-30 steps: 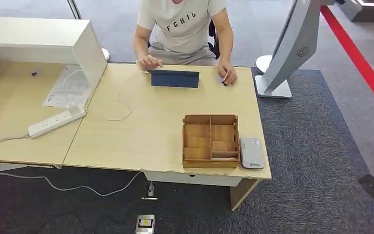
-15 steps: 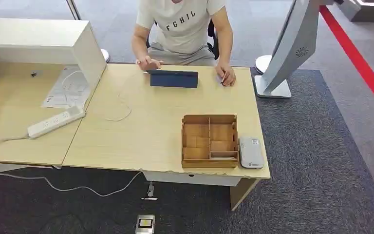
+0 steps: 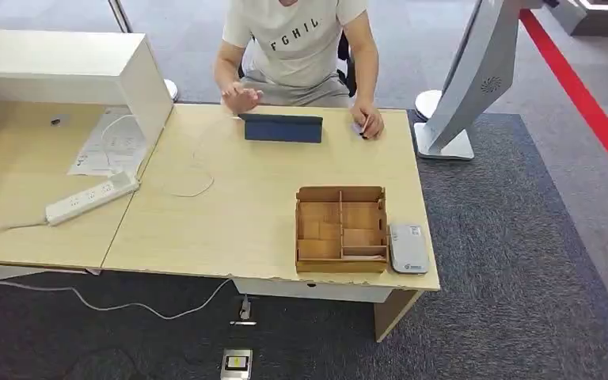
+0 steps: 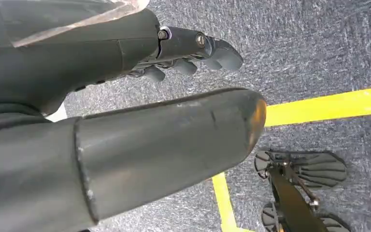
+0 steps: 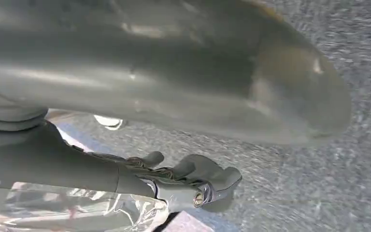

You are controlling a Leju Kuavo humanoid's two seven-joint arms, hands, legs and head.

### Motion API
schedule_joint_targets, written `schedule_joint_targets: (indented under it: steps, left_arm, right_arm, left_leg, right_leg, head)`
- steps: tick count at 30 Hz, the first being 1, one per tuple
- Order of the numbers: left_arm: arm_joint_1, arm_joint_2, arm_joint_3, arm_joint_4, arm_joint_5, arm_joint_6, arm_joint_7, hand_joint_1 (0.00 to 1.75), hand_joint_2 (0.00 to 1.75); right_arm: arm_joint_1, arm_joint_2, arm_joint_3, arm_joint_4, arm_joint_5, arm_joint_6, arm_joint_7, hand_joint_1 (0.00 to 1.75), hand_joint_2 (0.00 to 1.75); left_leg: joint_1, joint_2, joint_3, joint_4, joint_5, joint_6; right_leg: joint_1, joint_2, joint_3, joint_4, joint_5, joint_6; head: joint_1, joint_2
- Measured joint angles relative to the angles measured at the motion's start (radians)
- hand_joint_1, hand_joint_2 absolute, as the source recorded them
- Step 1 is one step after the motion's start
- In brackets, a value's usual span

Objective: Pass the card to the sensor for recognition and then transmit it.

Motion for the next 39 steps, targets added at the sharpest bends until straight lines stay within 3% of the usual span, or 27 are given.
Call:
schedule_joint_targets:
  steps: [13,39]
  left_arm:
    - [0.0,0.019,0.0,0.0,-0.023,-0.019,-0.019,0.0,0.0]
    - [-0.001,0.033,-0.001,0.0,-0.053,-0.051,-0.038,0.0,0.0]
  right_arm:
    - [0.001,0.027,-0.002,0.003,0.027,0.011,0.042,0.0,0.0]
    - [0.002,0.058,-0.008,0.005,0.015,0.018,0.068,0.0,0.0]
  left_leg:
    - [0.0,0.0,0.0,0.0,0.0,0.0]
    - [0.0,0.0,0.0,0.0,0.0,0.0]
  right_leg:
    - [0.0,0.0,0.0,0.0,0.0,0.0]
    - [0.0,0.0,0.0,0.0,0.0,0.0]
  head:
    - [0.0,0.0]
    - [0.001,0.0]
